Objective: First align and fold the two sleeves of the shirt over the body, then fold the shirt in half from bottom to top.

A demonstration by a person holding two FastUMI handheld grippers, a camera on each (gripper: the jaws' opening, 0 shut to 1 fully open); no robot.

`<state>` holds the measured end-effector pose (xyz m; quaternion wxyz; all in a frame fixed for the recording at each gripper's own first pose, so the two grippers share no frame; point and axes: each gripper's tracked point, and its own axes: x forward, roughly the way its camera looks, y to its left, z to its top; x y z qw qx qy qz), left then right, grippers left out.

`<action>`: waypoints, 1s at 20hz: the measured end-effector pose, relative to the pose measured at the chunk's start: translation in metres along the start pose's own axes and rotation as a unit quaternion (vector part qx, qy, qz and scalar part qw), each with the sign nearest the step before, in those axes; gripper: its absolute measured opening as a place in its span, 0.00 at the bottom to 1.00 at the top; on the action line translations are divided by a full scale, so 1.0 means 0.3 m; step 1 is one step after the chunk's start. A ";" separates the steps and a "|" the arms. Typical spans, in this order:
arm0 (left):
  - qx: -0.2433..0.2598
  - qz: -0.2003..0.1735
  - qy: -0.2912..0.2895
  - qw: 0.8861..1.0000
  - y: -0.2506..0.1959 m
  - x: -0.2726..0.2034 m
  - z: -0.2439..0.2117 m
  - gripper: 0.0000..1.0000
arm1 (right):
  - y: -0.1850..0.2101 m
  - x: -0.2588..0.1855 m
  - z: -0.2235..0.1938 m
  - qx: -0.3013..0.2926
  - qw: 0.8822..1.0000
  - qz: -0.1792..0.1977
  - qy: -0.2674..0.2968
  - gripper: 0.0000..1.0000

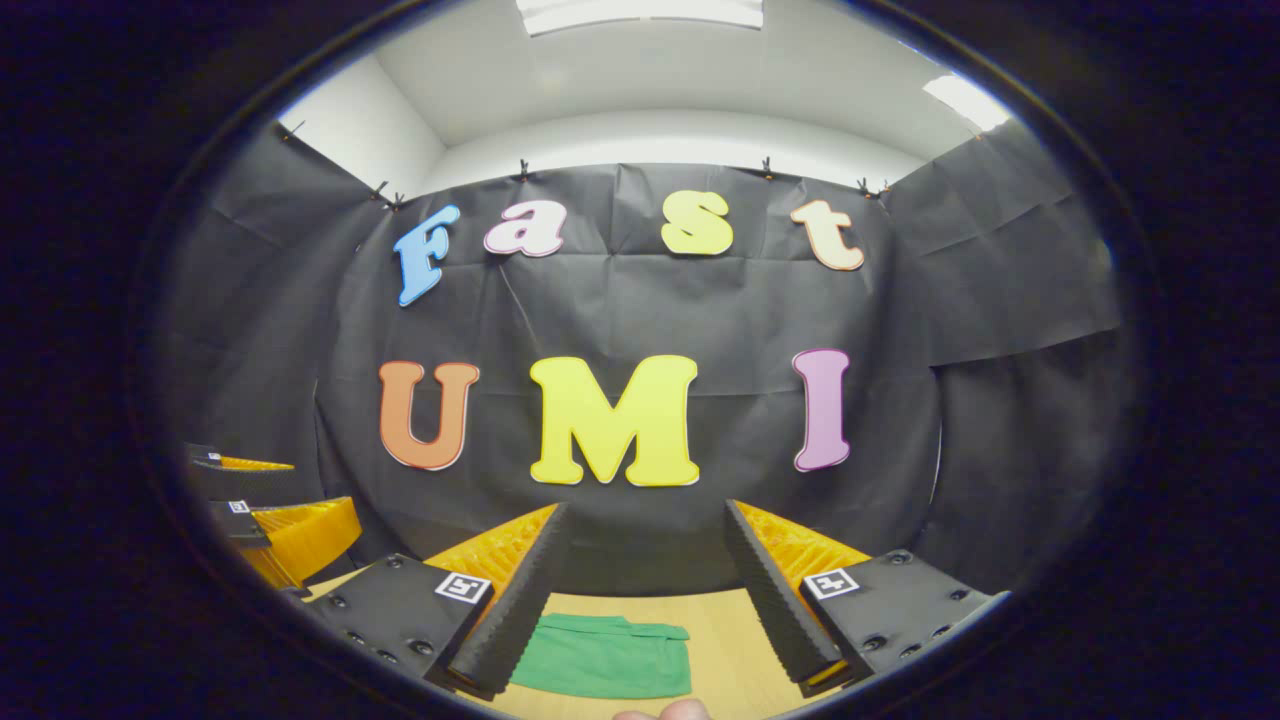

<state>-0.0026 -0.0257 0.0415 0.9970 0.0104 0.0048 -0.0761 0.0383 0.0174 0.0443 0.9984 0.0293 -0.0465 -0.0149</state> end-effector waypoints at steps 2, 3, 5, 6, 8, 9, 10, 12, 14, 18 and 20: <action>0.006 -0.003 -0.002 1.000 -0.013 -0.021 0.006 1.00 | 0.013 -0.011 -0.011 -0.002 1.000 0.006 0.003 0.93; 0.003 -0.002 -0.004 1.000 -0.015 -0.030 0.010 1.00 | 0.014 -0.022 -0.016 0.000 1.000 0.005 0.004 0.93; -0.001 0.002 -0.007 1.000 -0.019 -0.038 0.017 1.00 | 0.015 -0.043 -0.019 0.008 1.000 0.003 0.005 0.98; -0.001 0.006 -0.006 1.000 -0.016 -0.037 0.009 1.00 | 0.009 -0.055 -0.018 0.008 1.000 0.000 0.005 0.98; -0.004 0.009 -0.001 1.000 -0.017 -0.040 -0.002 1.00 | 0.002 -0.068 -0.024 0.008 1.000 -0.004 0.006 0.97; -0.007 0.011 0.002 1.000 -0.017 -0.041 -0.010 1.00 | 0.005 -0.077 -0.029 0.009 1.000 -0.002 0.009 0.97; -0.009 0.012 0.005 1.000 -0.019 -0.045 -0.015 0.94 | 0.004 -0.083 -0.040 0.012 1.000 -0.002 0.014 0.93; -0.014 0.015 0.006 1.000 -0.021 -0.051 -0.021 0.94 | -0.002 -0.094 -0.042 0.012 1.000 -0.001 0.015 0.92; -0.014 0.019 0.003 1.000 -0.016 -0.056 -0.023 1.00 | -0.022 -0.109 -0.037 0.004 1.000 -0.006 0.011 1.00; -0.032 0.026 0.005 0.999 0.001 -0.053 -0.046 1.00 | -0.049 -0.130 -0.034 -0.004 1.000 -0.016 0.007 0.92; -0.028 0.029 0.009 0.999 0.002 -0.047 -0.051 1.00 | -0.047 -0.141 -0.039 -0.009 1.000 -0.015 0.007 0.92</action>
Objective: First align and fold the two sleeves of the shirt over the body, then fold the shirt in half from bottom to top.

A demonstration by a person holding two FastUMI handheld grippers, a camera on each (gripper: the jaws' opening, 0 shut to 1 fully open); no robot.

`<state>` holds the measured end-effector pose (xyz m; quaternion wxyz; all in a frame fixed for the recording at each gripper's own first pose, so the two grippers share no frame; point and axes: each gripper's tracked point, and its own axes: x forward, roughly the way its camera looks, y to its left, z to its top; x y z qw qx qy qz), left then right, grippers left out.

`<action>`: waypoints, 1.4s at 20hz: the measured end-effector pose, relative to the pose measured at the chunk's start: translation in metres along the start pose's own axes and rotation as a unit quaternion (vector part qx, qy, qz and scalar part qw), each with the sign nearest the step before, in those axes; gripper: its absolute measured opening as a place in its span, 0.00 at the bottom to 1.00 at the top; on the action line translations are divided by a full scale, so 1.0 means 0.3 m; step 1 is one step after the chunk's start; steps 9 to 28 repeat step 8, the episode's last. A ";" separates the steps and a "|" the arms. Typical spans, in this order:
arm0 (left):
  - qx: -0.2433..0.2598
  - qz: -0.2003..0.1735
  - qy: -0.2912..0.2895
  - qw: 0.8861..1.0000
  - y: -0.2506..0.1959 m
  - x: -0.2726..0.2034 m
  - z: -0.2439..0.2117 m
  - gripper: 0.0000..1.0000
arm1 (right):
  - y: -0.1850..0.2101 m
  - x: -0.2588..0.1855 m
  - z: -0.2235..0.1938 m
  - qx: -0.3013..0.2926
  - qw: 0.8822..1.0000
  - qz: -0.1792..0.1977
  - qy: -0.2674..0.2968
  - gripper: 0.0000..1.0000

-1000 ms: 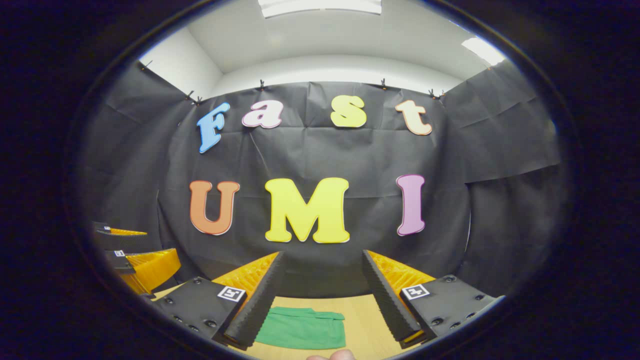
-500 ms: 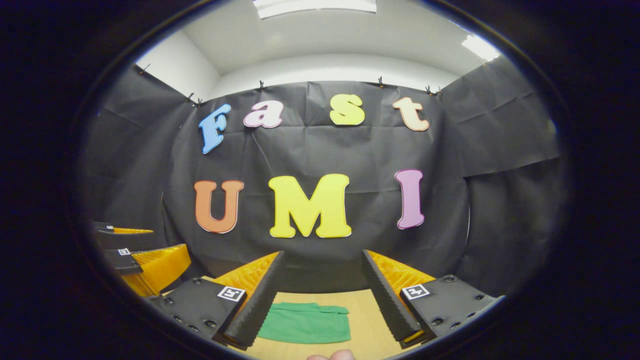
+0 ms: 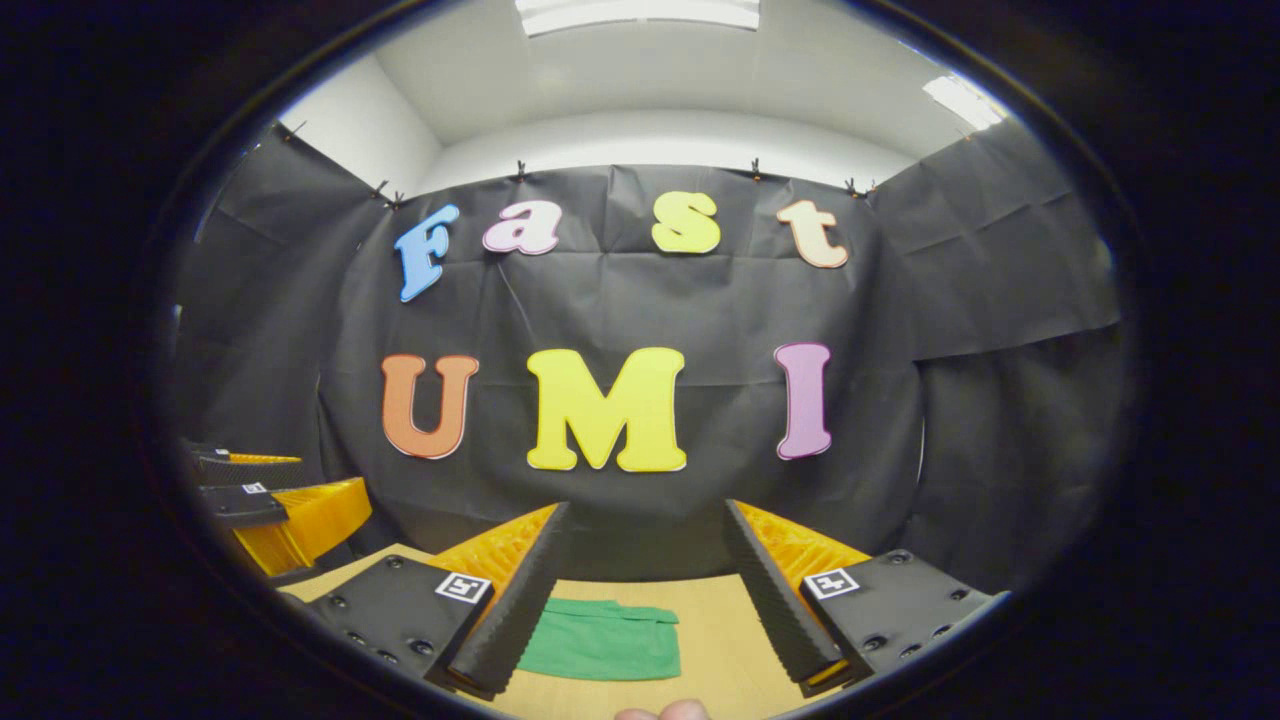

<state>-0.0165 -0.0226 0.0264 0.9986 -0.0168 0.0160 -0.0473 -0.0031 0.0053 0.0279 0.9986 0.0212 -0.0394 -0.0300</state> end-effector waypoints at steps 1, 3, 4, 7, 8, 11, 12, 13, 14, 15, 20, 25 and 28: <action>0.001 0.002 -0.001 1.000 0.005 -0.001 0.000 1.00 | 0.002 -0.001 -0.009 -0.005 1.000 0.001 0.004 0.92; -0.006 0.002 -0.003 1.000 0.006 -0.007 -0.005 1.00 | -0.001 -0.003 -0.016 -0.010 1.000 0.001 0.007 0.97; -0.008 0.001 -0.001 1.000 0.006 -0.008 -0.011 1.00 | 0.005 -0.001 -0.016 -0.011 1.000 0.003 0.007 0.95; -0.006 0.003 0.003 1.000 0.008 0.004 -0.021 1.00 | 0.013 0.011 -0.007 -0.016 1.000 0.003 0.005 0.92; -0.006 0.002 0.002 1.000 0.011 0.003 -0.014 1.00 | 0.017 0.011 -0.001 -0.013 1.000 0.003 0.004 0.93; -0.006 0.002 0.002 1.000 0.011 0.003 -0.014 1.00 | 0.017 0.011 -0.001 -0.013 1.000 0.003 0.004 0.93; -0.006 0.002 0.002 1.000 0.011 0.003 -0.014 1.00 | 0.017 0.011 -0.001 -0.013 1.000 0.003 0.004 0.93; -0.006 0.002 0.002 1.000 0.011 0.003 -0.014 1.00 | 0.017 0.011 -0.001 -0.013 1.000 0.003 0.004 0.93; -0.006 0.002 0.002 1.000 0.011 0.003 -0.014 1.00 | 0.017 0.011 -0.001 -0.013 1.000 0.003 0.004 0.93; -0.006 0.002 0.002 1.000 0.011 0.003 -0.014 1.00 | 0.017 0.011 -0.001 -0.013 1.000 0.003 0.004 0.93; -0.006 0.002 0.002 1.000 0.011 0.003 -0.014 1.00 | 0.017 0.011 -0.001 -0.013 1.000 0.003 0.004 0.93; -0.006 0.002 0.002 1.000 0.011 0.003 -0.014 1.00 | 0.017 0.011 -0.001 -0.013 1.000 0.003 0.004 0.93; -0.006 0.002 0.002 1.000 0.011 0.003 -0.014 1.00 | 0.017 0.011 -0.001 -0.013 1.000 0.003 0.004 0.93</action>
